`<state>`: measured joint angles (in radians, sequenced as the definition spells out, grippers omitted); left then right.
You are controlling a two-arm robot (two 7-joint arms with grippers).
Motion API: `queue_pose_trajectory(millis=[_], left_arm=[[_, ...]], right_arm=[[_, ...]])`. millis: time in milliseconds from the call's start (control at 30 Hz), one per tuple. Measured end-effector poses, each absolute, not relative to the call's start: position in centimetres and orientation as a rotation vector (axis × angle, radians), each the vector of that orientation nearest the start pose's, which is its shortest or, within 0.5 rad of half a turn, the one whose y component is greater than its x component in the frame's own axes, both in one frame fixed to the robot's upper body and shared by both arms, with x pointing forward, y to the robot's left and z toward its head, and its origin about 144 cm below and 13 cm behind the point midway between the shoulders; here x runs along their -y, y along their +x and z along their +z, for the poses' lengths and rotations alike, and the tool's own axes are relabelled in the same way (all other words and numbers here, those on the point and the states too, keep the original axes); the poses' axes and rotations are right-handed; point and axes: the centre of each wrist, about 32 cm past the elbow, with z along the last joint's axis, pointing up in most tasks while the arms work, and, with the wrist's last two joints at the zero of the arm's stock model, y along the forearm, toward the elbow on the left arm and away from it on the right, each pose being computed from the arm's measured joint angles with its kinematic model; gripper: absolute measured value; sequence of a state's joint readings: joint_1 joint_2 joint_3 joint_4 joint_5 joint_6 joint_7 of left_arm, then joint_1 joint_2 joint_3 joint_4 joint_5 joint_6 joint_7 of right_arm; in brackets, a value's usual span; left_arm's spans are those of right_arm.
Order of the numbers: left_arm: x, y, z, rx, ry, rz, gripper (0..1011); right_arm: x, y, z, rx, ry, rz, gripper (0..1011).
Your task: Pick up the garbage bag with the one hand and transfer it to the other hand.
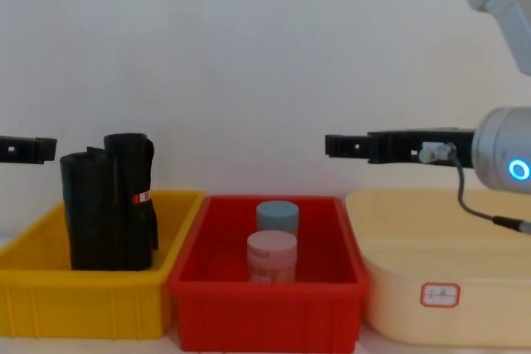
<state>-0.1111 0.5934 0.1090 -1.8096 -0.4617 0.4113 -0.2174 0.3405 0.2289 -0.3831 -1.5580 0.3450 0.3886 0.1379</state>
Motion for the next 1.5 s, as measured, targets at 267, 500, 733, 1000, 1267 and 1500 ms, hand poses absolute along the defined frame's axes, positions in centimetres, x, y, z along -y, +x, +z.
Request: queue_pose_trajectory(millis=[267, 500, 733, 1000, 1267, 1500], left_arm=[[-32.9, 47.7, 125.7, -0.005, 0.212, 1.143, 1001], [-32.8, 48.8, 124.4, -0.003, 0.194, 1.098, 1001], [-32.3, 50.0, 123.6, -0.003, 0.198, 1.071, 1002], [-31.8, 50.8, 123.0, -0.007, 0.213, 1.08, 1001], [-31.5, 51.5, 122.7, -0.019, 0.233, 1.106, 1002], [-31.2, 52.1, 122.5, -0.031, 0.238, 1.113, 1002]], right_arm=[[16.5, 52.9, 122.8, -0.122, -0.167, -1.045, 1000], [15.4, 52.9, 122.5, -0.131, -0.202, -1.029, 1000], [14.5, 53.0, 122.2, -0.143, -0.246, -1.012, 1000], [13.9, 53.1, 122.0, -0.152, -0.289, -0.993, 1000], [13.3, 53.4, 121.9, -0.163, -0.324, -0.964, 1000], [12.9, 53.6, 121.8, -0.178, -0.351, -0.938, 1000]])
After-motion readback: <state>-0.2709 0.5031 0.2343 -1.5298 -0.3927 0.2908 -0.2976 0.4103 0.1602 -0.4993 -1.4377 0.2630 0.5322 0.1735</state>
